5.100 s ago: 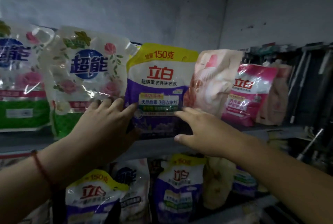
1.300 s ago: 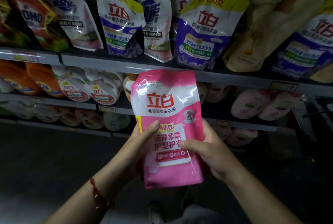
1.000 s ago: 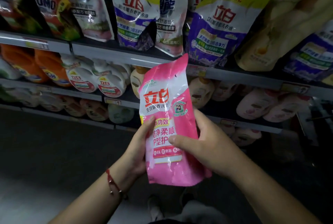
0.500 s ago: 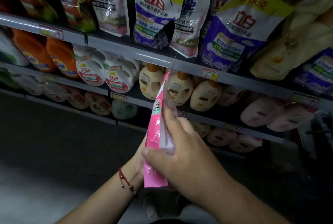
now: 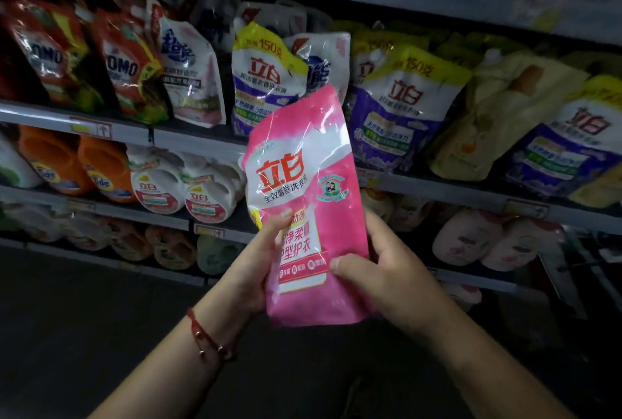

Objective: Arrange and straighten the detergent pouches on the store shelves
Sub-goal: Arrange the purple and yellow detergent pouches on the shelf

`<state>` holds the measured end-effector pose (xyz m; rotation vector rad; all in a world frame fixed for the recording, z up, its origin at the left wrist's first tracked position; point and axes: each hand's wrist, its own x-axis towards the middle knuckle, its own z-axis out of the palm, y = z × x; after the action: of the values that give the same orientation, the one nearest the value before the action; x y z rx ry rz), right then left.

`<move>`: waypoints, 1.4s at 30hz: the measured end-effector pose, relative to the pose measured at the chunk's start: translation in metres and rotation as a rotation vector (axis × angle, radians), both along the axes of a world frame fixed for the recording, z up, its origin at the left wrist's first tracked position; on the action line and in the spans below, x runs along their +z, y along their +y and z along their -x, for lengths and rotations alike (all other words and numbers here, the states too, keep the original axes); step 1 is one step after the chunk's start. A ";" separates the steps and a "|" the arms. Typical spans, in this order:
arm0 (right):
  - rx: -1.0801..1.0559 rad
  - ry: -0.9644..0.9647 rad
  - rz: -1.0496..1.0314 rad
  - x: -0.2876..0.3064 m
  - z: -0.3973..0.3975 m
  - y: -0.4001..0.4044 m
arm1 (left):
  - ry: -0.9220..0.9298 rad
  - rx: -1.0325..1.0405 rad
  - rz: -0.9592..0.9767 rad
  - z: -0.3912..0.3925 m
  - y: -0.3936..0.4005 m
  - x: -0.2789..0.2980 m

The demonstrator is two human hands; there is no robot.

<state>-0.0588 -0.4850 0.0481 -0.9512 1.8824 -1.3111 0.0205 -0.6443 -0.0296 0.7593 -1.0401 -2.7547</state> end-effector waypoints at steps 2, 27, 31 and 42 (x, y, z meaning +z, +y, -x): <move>-0.029 -0.023 0.008 0.005 0.008 0.005 | 0.036 0.014 0.039 0.006 0.002 0.014; -0.256 0.188 0.267 0.141 0.225 0.052 | 0.376 0.454 0.804 0.174 0.045 0.201; -0.330 0.249 0.385 0.188 0.256 0.044 | 0.391 0.575 0.836 0.190 0.046 0.215; -0.490 0.040 0.502 0.284 0.335 -0.028 | 0.440 0.705 0.909 0.203 0.033 0.251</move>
<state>-0.3941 -0.5129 0.3323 -0.7696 1.9259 -2.1407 -0.1827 -0.6109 0.2217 0.2601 -1.3725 -1.5072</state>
